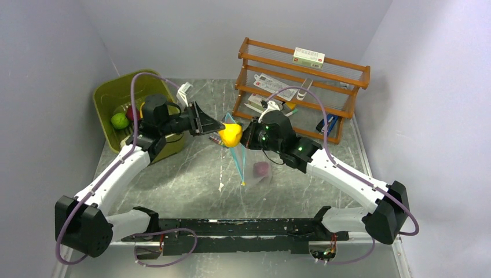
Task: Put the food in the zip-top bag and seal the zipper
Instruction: Place the fake fruit in the zipper food storage bag, then pick up the fake vegetable from the bin.
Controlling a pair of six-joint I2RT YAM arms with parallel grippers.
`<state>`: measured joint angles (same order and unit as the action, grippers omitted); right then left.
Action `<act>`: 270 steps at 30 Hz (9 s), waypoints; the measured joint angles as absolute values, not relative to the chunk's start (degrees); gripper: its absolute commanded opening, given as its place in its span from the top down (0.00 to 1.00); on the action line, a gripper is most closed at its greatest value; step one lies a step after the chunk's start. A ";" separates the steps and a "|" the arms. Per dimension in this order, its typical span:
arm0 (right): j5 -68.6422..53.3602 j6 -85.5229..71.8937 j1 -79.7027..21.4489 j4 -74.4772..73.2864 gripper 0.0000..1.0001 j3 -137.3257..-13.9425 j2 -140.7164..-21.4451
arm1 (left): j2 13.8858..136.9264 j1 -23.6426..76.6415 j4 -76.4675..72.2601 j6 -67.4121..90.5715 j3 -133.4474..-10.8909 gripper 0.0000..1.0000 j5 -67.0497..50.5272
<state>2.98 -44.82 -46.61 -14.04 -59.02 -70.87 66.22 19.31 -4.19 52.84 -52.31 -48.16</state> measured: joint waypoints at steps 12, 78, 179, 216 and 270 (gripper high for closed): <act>3.81 -44.71 -46.22 -14.92 1.00 -59.07 -70.83 | 68.05 23.31 8.34 43.53 -55.53 0.86 -33.01; 9.21 -38.19 -46.26 -17.56 1.00 -57.91 -56.90 | 66.67 29.19 33.01 20.73 -79.22 0.05 3.86; 21.41 -27.20 -46.24 -17.45 1.00 -59.27 -62.17 | 114.91 -12.23 25.80 10.94 -92.90 0.41 8.73; 22.28 -29.36 -46.24 -18.33 1.00 -57.82 -58.04 | 119.37 -13.30 24.88 10.44 -93.03 0.51 8.03; 18.41 -39.88 -46.30 -35.09 1.00 -66.39 -57.56 | 74.94 -2.35 22.24 18.68 -71.92 0.59 -39.72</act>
